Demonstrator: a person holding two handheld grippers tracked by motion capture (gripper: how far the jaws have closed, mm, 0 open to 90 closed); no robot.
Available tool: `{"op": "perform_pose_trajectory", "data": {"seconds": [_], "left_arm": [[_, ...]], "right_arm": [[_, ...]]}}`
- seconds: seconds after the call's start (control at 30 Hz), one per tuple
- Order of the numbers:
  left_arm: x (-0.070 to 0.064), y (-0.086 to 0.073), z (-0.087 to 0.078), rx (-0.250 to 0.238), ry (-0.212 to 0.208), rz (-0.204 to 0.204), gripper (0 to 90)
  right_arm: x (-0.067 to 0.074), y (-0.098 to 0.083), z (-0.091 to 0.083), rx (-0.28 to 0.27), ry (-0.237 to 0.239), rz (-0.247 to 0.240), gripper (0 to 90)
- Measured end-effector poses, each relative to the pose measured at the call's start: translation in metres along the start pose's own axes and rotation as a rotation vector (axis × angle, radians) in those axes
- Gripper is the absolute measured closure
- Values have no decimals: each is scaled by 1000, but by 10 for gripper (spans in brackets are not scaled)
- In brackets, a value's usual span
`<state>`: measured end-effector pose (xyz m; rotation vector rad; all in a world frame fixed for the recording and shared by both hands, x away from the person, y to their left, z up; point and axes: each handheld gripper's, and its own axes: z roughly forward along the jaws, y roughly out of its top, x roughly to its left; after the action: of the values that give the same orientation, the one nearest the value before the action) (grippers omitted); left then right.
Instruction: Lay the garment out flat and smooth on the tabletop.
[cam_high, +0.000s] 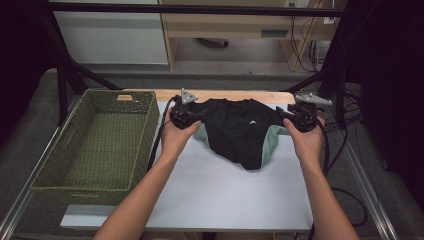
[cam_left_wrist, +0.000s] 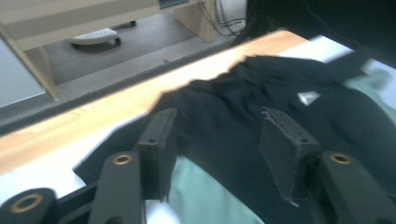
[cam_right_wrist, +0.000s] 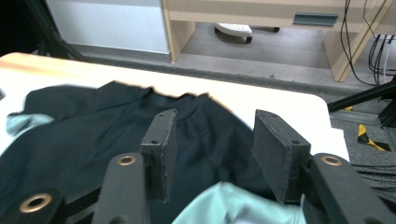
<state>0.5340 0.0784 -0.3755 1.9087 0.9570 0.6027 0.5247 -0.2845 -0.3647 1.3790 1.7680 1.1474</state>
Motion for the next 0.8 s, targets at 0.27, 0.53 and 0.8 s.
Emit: {"op": "perform_pose_trajectory", "data": {"seconds": [0.27,0.53,0.8], "left_arm": [[-30,-51,-41,-20,-42,28,358],[-42,-111,-61,0,-32,15,265],[-46,-135,-69,43,-23,40,216]], "right_arm": [[31,-47,-46,11,53,-72,381],[49,-100,-63,25,60,-51,311],[60,-129,-60,84,89,-22,331]]}}
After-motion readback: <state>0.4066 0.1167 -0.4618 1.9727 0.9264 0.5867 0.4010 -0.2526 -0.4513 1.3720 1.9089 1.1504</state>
